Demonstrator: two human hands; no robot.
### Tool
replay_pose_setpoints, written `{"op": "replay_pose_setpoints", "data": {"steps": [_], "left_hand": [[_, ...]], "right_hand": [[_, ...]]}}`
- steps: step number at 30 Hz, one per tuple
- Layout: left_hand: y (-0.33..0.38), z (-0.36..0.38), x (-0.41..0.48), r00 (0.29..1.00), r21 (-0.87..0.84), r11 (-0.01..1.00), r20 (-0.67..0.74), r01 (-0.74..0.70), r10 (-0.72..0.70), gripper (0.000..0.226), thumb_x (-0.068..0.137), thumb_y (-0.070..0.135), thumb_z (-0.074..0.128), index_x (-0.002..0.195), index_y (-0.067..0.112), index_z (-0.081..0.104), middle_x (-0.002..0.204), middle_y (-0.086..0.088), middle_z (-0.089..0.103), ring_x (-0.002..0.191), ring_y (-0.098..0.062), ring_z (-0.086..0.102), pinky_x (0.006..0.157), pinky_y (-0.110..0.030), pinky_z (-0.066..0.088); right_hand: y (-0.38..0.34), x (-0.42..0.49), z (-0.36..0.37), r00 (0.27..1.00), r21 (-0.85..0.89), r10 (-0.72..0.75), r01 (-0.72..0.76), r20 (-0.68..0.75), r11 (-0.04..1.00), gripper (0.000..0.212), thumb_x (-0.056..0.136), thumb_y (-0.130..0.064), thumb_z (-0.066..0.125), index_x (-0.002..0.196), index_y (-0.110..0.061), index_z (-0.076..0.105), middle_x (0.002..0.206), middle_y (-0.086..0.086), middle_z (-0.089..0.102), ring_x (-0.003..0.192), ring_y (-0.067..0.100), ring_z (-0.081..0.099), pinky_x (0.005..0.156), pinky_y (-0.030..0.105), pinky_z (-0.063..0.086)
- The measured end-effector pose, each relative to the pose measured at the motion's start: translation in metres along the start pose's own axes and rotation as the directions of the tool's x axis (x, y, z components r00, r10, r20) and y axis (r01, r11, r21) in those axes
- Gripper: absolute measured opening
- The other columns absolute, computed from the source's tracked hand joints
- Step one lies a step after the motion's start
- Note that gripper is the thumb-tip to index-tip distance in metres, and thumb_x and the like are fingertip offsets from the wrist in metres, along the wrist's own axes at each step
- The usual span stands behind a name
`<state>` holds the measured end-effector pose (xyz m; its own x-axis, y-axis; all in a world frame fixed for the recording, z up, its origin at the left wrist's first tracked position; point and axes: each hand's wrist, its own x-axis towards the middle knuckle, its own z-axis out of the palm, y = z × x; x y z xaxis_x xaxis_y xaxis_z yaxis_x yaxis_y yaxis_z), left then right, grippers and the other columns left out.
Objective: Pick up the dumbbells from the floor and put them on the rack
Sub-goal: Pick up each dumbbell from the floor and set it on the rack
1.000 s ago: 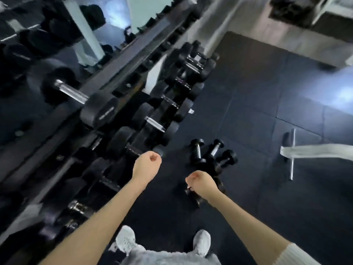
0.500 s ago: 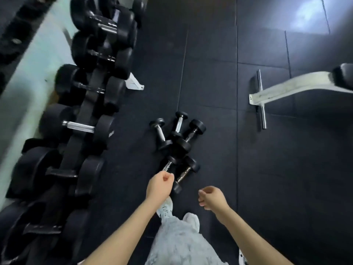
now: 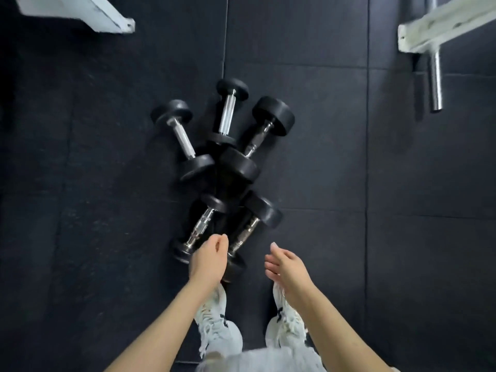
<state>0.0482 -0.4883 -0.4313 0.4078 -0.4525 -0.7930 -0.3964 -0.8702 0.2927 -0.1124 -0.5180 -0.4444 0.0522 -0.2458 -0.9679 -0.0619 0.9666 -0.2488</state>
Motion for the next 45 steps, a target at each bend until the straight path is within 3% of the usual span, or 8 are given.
{"op": "replay_pose_setpoints", "data": {"steps": [3, 6, 12, 17, 21, 25, 32, 45], "left_hand": [[-0.017, 0.037, 0.057, 0.999, 0.108, 0.994, 0.038, -0.029, 0.025, 0.042, 0.101, 0.037, 0.027, 0.117, 0.014, 0.059, 0.117, -0.012, 0.066, 0.113, -0.034, 0.056, 0.095, -0.037, 0.041], [-0.029, 0.063, 0.106, 0.995, 0.163, 0.986, 0.104, -0.017, 0.0, 0.048, 0.101, 0.039, 0.021, 0.134, 0.019, 0.049, 0.131, -0.012, 0.06, 0.124, -0.034, 0.05, 0.101, -0.037, 0.035], [-0.042, 0.091, 0.157, 0.944, 0.325, 0.944, 0.293, 0.049, -0.15, 0.08, 0.096, 0.054, -0.001, 0.13, 0.013, 0.058, 0.134, -0.012, 0.058, 0.129, -0.031, 0.048, 0.106, -0.038, 0.033], [-0.036, 0.09, 0.166, 0.891, 0.252, 0.959, 0.396, 0.126, -0.221, 0.081, 0.092, 0.062, -0.001, 0.14, 0.018, 0.048, 0.146, -0.007, 0.047, 0.139, -0.028, 0.036, 0.116, -0.037, 0.025], [-0.032, 0.091, 0.157, 0.904, 0.276, 0.955, 0.374, 0.105, -0.208, 0.062, 0.096, 0.054, 0.003, 0.141, 0.035, 0.041, 0.144, -0.01, 0.049, 0.136, -0.031, 0.041, 0.112, -0.035, 0.028], [-0.027, 0.085, 0.137, 0.911, 0.252, 0.96, 0.355, 0.126, -0.212, 0.055, 0.101, 0.04, 0.004, 0.147, 0.03, 0.034, 0.143, -0.011, 0.05, 0.132, -0.031, 0.045, 0.108, -0.036, 0.032], [-0.008, 0.032, 0.051, 0.912, 0.258, 0.95, 0.322, 0.174, -0.255, 0.066, 0.098, 0.053, 0.013, 0.13, 0.013, 0.055, 0.133, -0.019, 0.056, 0.124, -0.036, 0.049, 0.1, -0.036, 0.038], [0.063, -0.17, -0.209, 0.959, 0.012, 0.999, 0.279, 0.041, -0.042, 0.054, 0.088, 0.063, 0.039, 0.12, 0.026, 0.061, 0.124, -0.007, 0.063, 0.116, -0.029, 0.057, 0.1, -0.035, 0.045]], "right_hand": [[0.018, 0.066, 0.007, 0.999, -0.009, 0.038, -0.038, -0.001, 0.999, 0.018, 0.09, -0.037, 0.06, 0.083, -0.021, 0.057, 0.07, -0.006, 0.05, 0.065, 0.01, 0.054, 0.072, 0.024, 0.052], [0.033, 0.12, 0.019, 1.0, -0.029, 0.03, -0.03, 0.003, 0.999, 0.04, 0.088, -0.039, 0.061, 0.118, -0.013, 0.06, 0.101, 0.0, 0.061, 0.104, 0.019, 0.062, 0.101, 0.032, 0.047], [0.035, 0.174, 0.046, 0.998, 0.297, -0.029, 0.009, 0.061, 0.955, 0.025, 0.092, -0.022, 0.06, 0.113, -0.008, 0.063, 0.088, -0.001, 0.072, 0.073, 0.007, 0.069, 0.062, 0.018, 0.053], [0.031, 0.185, 0.059, 0.998, 0.52, -0.042, 0.007, 0.054, 0.854, 0.014, 0.095, -0.017, 0.054, 0.098, -0.005, 0.061, 0.076, 0.007, 0.066, 0.067, 0.016, 0.068, 0.056, 0.026, 0.058], [0.03, 0.183, 0.065, 1.0, 0.543, 0.013, -0.002, -0.016, 0.84, 0.012, 0.094, -0.017, 0.055, 0.091, -0.007, 0.06, 0.071, 0.005, 0.058, 0.056, 0.012, 0.063, 0.055, 0.026, 0.058], [0.027, 0.171, 0.064, 0.999, 0.493, 0.025, -0.01, -0.024, 0.87, 0.013, 0.095, -0.018, 0.054, 0.09, -0.007, 0.058, 0.071, 0.006, 0.055, 0.061, 0.015, 0.057, 0.057, 0.026, 0.058], [0.007, 0.078, 0.073, 0.999, 0.43, 0.025, -0.007, -0.035, 0.903, 0.011, 0.095, -0.015, 0.054, 0.086, -0.008, 0.054, 0.068, 0.008, 0.052, 0.063, 0.021, 0.053, 0.063, 0.036, 0.053], [-0.099, -0.257, 0.117, 0.989, 0.158, -0.143, 0.137, 0.026, 0.978, 0.015, 0.095, -0.016, 0.055, 0.081, -0.01, 0.055, 0.068, 0.007, 0.054, 0.061, 0.019, 0.053, 0.06, 0.033, 0.042]]}}
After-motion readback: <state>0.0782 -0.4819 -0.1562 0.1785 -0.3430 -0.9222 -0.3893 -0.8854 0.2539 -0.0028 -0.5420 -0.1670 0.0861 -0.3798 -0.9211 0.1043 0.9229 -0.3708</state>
